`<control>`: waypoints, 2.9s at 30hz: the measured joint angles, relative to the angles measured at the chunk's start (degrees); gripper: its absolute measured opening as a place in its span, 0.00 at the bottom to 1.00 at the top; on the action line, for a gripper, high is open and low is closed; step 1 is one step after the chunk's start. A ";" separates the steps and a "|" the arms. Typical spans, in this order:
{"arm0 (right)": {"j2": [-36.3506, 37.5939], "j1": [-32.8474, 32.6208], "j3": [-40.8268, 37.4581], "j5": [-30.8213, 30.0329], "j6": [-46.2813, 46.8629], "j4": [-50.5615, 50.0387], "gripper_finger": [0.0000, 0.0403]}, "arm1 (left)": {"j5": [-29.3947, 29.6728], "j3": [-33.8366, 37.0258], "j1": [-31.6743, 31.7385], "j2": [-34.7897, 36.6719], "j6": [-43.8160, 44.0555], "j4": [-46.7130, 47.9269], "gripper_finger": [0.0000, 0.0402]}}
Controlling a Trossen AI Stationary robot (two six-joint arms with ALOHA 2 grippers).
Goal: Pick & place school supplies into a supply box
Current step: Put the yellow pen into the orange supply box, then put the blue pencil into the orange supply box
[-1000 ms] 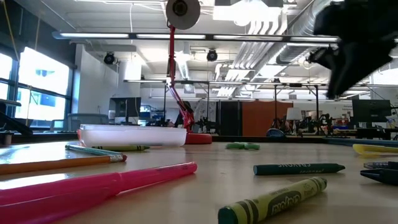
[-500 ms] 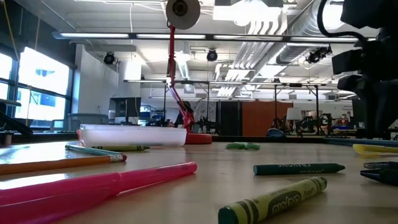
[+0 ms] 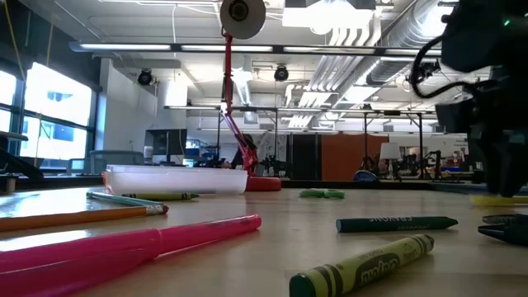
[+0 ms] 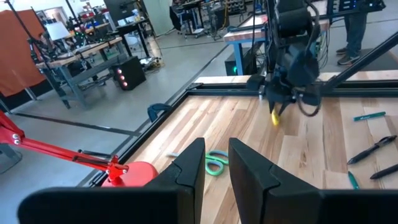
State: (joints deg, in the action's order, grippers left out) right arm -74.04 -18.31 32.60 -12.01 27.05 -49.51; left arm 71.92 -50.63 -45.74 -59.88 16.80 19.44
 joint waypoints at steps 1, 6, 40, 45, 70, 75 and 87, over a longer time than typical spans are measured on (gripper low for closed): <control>-0.67 0.55 -0.11 -0.08 0.00 0.29 0.19 | -0.01 -0.01 -0.01 0.00 0.00 0.00 0.25; -3.47 3.51 -0.11 -2.01 -2.99 7.33 0.19 | -0.42 0.00 0.00 0.00 -0.03 0.26 0.25; -25.58 18.69 31.55 3.51 -44.80 67.26 0.04 | 3.02 0.02 0.00 0.02 -2.17 1.19 0.25; -41.04 22.89 45.95 7.46 -50.43 66.43 0.04 | 5.12 0.02 0.00 0.02 -2.57 1.25 0.25; -63.49 24.15 79.82 -3.69 -58.70 35.86 0.28 | 1.78 0.02 -0.02 0.04 -2.86 2.23 0.25; -59.32 20.80 79.97 -4.01 -55.41 27.94 0.29 | -2.43 0.02 -0.02 0.11 5.28 7.49 0.25; -48.50 17.23 78.58 -8.05 -44.85 4.19 0.30 | -22.06 3.06 0.00 -0.37 30.11 31.82 0.25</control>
State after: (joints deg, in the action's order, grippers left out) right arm -122.55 -1.08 111.18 -20.06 -17.80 -45.32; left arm 49.86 -47.57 -45.74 -60.25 46.92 51.26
